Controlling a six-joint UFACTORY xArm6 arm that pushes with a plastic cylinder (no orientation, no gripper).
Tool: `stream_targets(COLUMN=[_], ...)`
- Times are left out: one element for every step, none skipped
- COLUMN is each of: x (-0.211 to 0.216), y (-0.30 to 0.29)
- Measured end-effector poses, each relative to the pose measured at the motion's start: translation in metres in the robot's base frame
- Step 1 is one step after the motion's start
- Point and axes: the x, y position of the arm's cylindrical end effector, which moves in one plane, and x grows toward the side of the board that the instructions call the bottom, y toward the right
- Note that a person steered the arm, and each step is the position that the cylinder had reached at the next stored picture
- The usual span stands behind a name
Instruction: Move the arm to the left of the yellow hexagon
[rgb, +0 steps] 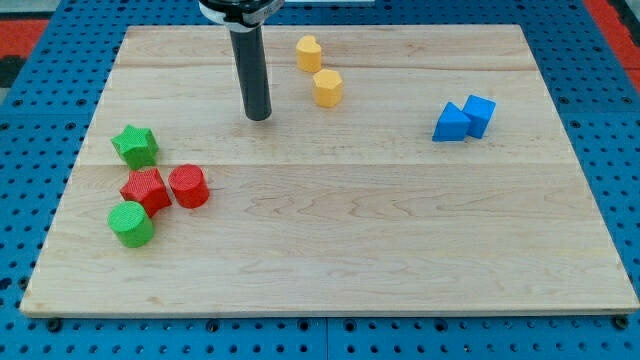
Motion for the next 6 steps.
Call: stream_targets(x=[0.000,0.000,0.000,-0.009,-0.036,-0.045], y=[0.007,0.013,0.020,0.018,0.007,0.014])
